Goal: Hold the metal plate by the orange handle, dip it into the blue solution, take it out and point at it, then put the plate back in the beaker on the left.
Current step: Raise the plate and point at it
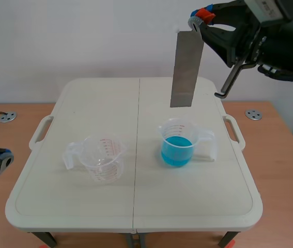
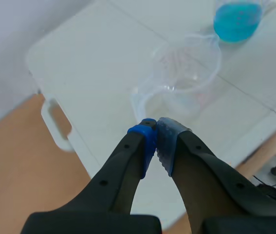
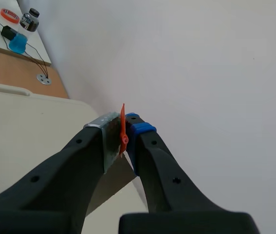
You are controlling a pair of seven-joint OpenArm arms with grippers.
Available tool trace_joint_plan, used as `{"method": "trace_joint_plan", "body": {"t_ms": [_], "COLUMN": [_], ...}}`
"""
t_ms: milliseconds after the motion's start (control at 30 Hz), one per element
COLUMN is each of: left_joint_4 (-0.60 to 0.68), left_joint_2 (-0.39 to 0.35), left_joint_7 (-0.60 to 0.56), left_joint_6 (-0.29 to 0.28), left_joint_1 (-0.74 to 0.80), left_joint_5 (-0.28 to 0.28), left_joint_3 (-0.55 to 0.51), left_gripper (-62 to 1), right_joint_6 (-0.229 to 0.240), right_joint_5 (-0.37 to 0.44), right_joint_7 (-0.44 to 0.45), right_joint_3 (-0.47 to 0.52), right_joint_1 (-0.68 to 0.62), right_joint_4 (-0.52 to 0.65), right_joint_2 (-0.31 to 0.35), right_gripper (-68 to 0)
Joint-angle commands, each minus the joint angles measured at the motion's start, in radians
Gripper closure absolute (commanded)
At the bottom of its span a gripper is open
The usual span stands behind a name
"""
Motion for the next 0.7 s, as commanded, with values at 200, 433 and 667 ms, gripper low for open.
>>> {"method": "trace_joint_plan", "body": {"t_ms": [200, 433, 667], "left_joint_4": [0.006, -0.06, -0.173], "left_joint_2": [0.01, 0.086, 0.184], "left_joint_7": [0.108, 0.22, 0.249], "left_joint_6": [-0.007, -0.007, -0.007], "left_joint_1": [-0.263, -0.482, -0.624], "left_joint_5": [0.039, 0.051, 0.129], "left_joint_3": [0.219, 0.371, 0.473], "left_gripper": [-1.5, -1.5, -1.5], "right_joint_6": [0.006, 0.006, 0.006], "right_joint_5": [0.019, 0.019, 0.019], "right_joint_7": [0.007, 0.004, 0.004], "right_joint_3": [0.006, 0.006, 0.006], "right_joint_1": [0.013, 0.013, 0.013], "right_joint_4": [0.047, 0.048, 0.048], "right_joint_2": [0.008, 0.008, 0.008], "right_gripper": [-1.3, -1.3, -1.3]}}
